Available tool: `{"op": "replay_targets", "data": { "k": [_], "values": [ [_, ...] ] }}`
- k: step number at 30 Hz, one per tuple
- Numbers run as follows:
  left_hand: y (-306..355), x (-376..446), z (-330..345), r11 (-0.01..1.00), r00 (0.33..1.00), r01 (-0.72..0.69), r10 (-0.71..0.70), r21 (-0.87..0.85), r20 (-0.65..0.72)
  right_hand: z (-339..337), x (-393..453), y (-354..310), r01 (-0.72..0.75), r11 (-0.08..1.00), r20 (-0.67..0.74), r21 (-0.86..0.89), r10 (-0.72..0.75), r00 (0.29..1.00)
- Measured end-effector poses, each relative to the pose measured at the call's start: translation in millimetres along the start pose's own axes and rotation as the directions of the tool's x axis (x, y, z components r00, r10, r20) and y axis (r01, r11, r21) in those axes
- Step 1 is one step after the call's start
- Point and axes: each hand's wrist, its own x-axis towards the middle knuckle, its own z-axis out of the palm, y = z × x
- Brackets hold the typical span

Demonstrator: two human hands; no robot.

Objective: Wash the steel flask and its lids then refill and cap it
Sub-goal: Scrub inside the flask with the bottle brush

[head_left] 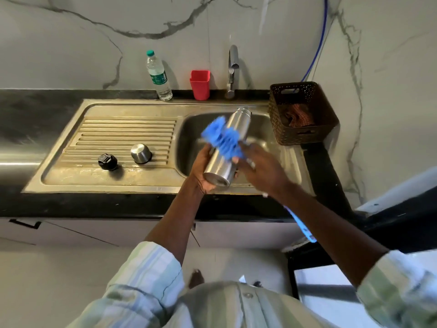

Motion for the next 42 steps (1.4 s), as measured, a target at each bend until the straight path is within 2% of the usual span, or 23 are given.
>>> {"op": "replay_targets", "data": {
  "k": [2, 3, 4, 6, 8, 9, 13, 15, 19, 21, 23, 25, 26, 27, 29, 31, 32, 34, 35, 37, 38, 40, 42],
  "values": [
    [3.8, 0.6, -5.1, 0.999, 1.0, -0.02, 0.021, -0.025, 0.01, 6.1, -34.8, -14.6, 0.192, 0.981, 0.087, -0.016, -0.19, 0.978],
    [5.3, 0.4, -4.7, 0.999, 1.0, -0.031, 0.031, 0.03, 0.004, 6.4, -32.8, -12.2, 0.216, 0.976, 0.102, -0.031, -0.212, 0.972],
    [5.3, -1.6, -1.8, 0.996, 0.999, -0.046, 0.047, 0.074, -0.016, 5.6, -21.0, -6.8, 0.185, 0.981, 0.061, -0.052, -0.181, 0.981],
    [5.3, -2.9, 5.4, 0.995, 1.0, -0.009, 0.009, 0.1, -0.005, -1.2, 19.8, 12.0, -0.028, 0.999, -0.05, -0.026, 0.027, 0.998],
    [2.1, -1.5, 12.2, 0.992, 0.999, -0.019, 0.024, 0.124, -0.036, -11.8, 47.7, 28.1, -0.211, 0.977, -0.091, 0.022, 0.212, 0.973],
    [0.6, -1.9, 15.6, 0.995, 0.998, -0.048, 0.05, 0.093, -0.025, -9.8, 46.0, 26.3, -0.211, 0.977, -0.077, 0.019, 0.212, 0.974],
    [2.2, -2.1, 6.3, 0.992, 0.991, -0.123, 0.122, 0.01, 0.057, 0.9, -17.8, -11.6, 0.15, 0.989, 0.086, -0.01, -0.149, 0.985],
    [5.6, -6.5, 6.2, 0.992, 0.985, -0.117, 0.111, 0.044, 0.131, 1.6, -18.1, -4.1, 0.238, 0.971, 0.057, -0.018, -0.236, 0.97],
    [3.5, -0.1, 12.6, 0.998, 0.994, -0.022, 0.016, 0.051, 0.113, -13.2, 54.1, 14.2, -0.101, 0.991, -0.107, 0.086, 0.11, 0.988],
    [3.0, -0.1, 13.2, 1.0, 0.994, -0.004, 0.005, -0.004, 0.112, -15.4, 55.3, 14.5, -0.123, 0.989, -0.113, 0.078, 0.131, 0.985],
    [7.9, -3.9, 9.1, 0.999, 0.993, -0.02, 0.023, -0.029, 0.113, -7.3, 22.2, 5.5, 0.074, 0.997, -0.089, 0.014, -0.073, 0.993],
    [12.8, -4.3, 1.9, 0.996, 0.994, -0.084, 0.083, 0.01, 0.065, 5.2, -20.5, -3.1, 0.308, 0.951, 0.008, -0.011, -0.308, 0.951],
    [13.0, -4.4, 0.7, 0.993, 0.993, -0.105, 0.103, 0.053, 0.055, 9.2, -25.9, -1.9, 0.351, 0.936, 0.041, -0.037, -0.35, 0.936],
    [12.8, -5.3, 1.5, 0.993, 0.996, -0.086, 0.082, 0.083, 0.043, 11.0, -17.3, 5.0, 0.33, 0.943, 0.026, -0.044, -0.329, 0.944],
    [10.0, -6.1, 3.0, 0.992, 1.0, -0.011, 0.009, 0.123, 0.015, 4.3, 20.6, 14.6, 0.077, 0.997, -0.104, 0.02, -0.075, 0.992],
    [7.1, -10.8, 10.4, 0.987, 0.999, 0.032, -0.036, 0.155, 0.024, -12.5, 56.8, 30.1, -0.17, 0.983, -0.178, 0.068, 0.18, 0.967],
    [4.2, -9.5, 10.8, 0.987, 1.0, 0.015, -0.019, 0.161, 0.02, -14.1, 61.5, 34.3, -0.212, 0.975, -0.177, 0.06, 0.22, 0.959],
    [-3.0, -6.1, 5.9, 0.995, 0.997, -0.035, 0.027, 0.098, 0.076, -7.1, 44.1, 21.5, -0.115, 0.993, -0.135, -0.013, 0.113, 0.984],
    [-4.9, -6.1, 4.8, 0.999, 0.994, -0.041, 0.037, 0.032, 0.099, -0.9, 25.1, 8.9, 0.023, 0.998, -0.108, -0.056, -0.029, 0.994],
    [-3.5, -4.3, -4.0, 0.996, 0.989, -0.04, 0.051, -0.078, 0.138, 9.7, -15.7, -2.0, 0.296, 0.95, 0.011, -0.099, -0.296, 0.955],
    [-1.1, -3.9, -6.3, 0.997, 0.989, -0.059, 0.064, -0.042, 0.137, 9.0, -19.8, -0.7, 0.345, 0.932, 0.064, -0.115, -0.339, 0.939],
    [1.0, -6.1, -1.6, 0.996, 0.993, -0.076, 0.072, 0.042, 0.096, 4.8, 4.4, 13.5, 0.252, 0.959, -0.001, -0.132, -0.254, 0.967],
    [-1.1, -4.0, 7.5, 0.997, 1.0, -0.02, 0.018, 0.077, 0.025, -4.8, 44.6, 31.3, -0.069, 0.995, -0.085, -0.068, 0.063, 0.994]
  ]
}}
